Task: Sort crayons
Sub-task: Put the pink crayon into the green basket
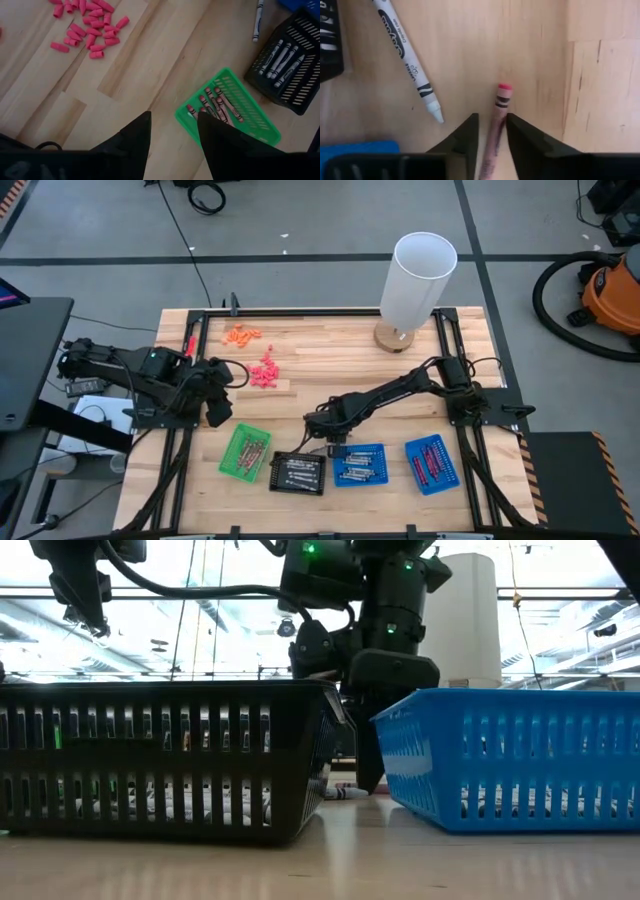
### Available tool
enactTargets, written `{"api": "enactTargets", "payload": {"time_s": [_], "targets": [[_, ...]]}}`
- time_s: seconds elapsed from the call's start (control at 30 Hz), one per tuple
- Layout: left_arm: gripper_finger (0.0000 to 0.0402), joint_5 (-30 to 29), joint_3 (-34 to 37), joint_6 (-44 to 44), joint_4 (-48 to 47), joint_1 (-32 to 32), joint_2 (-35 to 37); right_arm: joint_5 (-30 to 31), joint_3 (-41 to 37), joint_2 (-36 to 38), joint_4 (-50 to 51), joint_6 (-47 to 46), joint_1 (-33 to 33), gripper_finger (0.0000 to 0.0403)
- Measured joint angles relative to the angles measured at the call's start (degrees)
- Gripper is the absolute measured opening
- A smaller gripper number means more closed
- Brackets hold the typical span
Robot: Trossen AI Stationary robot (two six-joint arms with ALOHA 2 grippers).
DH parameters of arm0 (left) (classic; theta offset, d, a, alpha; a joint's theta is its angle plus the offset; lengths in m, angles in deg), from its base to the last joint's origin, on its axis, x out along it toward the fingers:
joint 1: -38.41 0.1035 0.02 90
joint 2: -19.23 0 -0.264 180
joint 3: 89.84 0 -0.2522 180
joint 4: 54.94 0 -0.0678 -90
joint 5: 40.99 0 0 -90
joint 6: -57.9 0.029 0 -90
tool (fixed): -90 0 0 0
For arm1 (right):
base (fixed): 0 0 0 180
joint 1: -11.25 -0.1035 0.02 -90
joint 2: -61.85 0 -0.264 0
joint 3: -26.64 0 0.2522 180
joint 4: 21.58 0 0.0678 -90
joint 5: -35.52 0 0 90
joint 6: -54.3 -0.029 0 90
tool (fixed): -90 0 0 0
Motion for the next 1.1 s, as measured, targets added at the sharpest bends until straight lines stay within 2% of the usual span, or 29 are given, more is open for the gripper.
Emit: {"api": "enactTargets", "payload": {"time_s": [0.23,0.5,0.73,0.9,1.1], "targets": [[0.0171,0.0,0.0,0.0,0.0,0.0,0.0,-0.3,0.0,0.0,-0.2,1.7,0.6,0.0017],[0.0171,-0.2,0.0,-0.2,0.2,0.0,0.0,-0.7,-0.2,0.9,0.3,1.5,1.3,0.0029],[0.0171,-0.3,0.0,1.7,1.5,0.0,0.0,-0.2,-0.2,5.4,0.3,0.4,1.4,0.003],[0.0171,-0.3,1.9,9.8,11.9,-0.2,0.0,-0.4,-0.1,9.3,-4.5,1.3,1.4,0.0033],[0.0171,-0.3,8.4,15.0,31.3,-1.3,-0.1,-0.6,-0.1,14.2,-14.2,-0.4,3.1,0.0034]]}}
